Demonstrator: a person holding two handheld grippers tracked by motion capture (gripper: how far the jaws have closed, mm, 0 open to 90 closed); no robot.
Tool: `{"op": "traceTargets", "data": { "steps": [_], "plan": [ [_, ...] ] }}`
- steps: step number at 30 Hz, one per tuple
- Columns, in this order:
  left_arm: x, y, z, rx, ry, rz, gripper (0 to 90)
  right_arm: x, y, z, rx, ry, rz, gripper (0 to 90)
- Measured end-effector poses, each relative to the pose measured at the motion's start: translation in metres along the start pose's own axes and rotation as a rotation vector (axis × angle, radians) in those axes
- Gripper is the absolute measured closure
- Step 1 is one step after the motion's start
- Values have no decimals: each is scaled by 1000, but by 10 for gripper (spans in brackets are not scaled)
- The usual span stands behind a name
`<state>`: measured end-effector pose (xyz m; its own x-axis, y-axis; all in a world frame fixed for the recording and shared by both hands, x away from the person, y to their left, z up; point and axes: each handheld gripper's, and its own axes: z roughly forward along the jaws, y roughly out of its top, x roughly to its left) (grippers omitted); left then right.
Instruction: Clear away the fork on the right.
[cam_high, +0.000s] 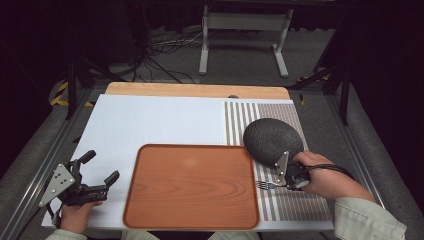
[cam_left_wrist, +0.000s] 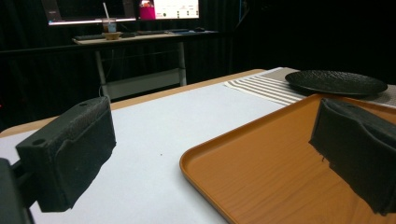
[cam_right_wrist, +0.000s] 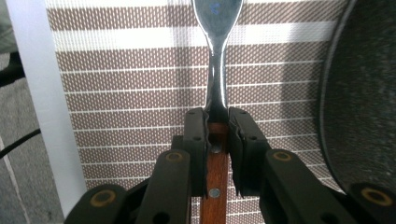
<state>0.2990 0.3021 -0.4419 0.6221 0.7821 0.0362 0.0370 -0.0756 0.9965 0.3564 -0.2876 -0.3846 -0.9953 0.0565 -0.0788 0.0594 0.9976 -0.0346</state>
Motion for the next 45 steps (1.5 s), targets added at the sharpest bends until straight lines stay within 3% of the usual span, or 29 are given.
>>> {"op": "traceTargets", "data": {
  "steps": [16,27,34,40,45],
  "plan": [
    [0,0,0,0,0,-3,8,-2,7,-29,-66,-52,27,785],
    [0,0,0,-3,0,-2,8,1,28,-47,-165,-88,97,785],
    [0,0,0,-1,0,0,8,3,42,-53,-248,-74,220,786],
    [1,0,0,-3,4,1,8,5,53,-56,-270,-98,284,786],
    [0,0,0,-1,1,2,8,4,62,-57,-307,-77,342,786]
  ]
}}
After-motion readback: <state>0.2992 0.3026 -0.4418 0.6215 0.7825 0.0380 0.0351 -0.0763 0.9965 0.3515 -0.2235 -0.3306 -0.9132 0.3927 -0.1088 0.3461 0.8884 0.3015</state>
